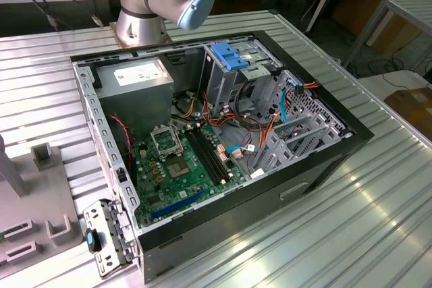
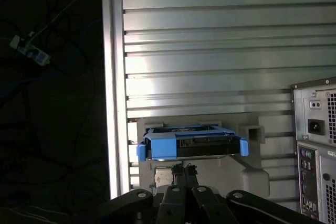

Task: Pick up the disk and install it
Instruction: 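Pick up the disk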

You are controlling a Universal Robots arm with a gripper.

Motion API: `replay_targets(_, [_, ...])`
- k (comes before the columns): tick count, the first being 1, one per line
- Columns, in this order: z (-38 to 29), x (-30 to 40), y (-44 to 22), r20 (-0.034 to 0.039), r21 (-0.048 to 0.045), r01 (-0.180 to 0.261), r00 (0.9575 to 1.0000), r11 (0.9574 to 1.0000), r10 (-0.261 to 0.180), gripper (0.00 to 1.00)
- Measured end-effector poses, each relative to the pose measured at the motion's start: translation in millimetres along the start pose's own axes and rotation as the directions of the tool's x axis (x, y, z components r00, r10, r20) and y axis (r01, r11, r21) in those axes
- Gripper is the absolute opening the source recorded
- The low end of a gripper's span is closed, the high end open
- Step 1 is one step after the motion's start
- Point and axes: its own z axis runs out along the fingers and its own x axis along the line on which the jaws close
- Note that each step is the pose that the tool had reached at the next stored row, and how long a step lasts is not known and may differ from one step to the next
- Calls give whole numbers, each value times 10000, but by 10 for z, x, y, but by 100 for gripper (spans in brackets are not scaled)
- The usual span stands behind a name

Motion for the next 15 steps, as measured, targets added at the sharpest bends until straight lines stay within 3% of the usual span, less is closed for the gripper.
replay_targets(5, [0, 0, 0, -1, -1, 25, 10000, 10000, -25, 11])
replay_targets(10, [0, 0, 0, -32, -18, 703, 9975, 9975, -703, 11])
replay_targets(11, [0, 0, 0, -49, -30, 1105, 9939, 9939, -1105, 11])
replay_targets(12, [0, 0, 0, -74, -47, 1681, 9857, 9858, -1681, 11])
replay_targets(13, [0, 0, 0, -101, -65, 2331, 9724, 9724, -2331, 11])
replay_targets(14, [1, 0, 0, -116, -76, 2695, 9629, 9630, -2696, 11])
replay_targets(15, [1, 0, 0, -136, -94, 3187, 9477, 9478, -3188, 11])
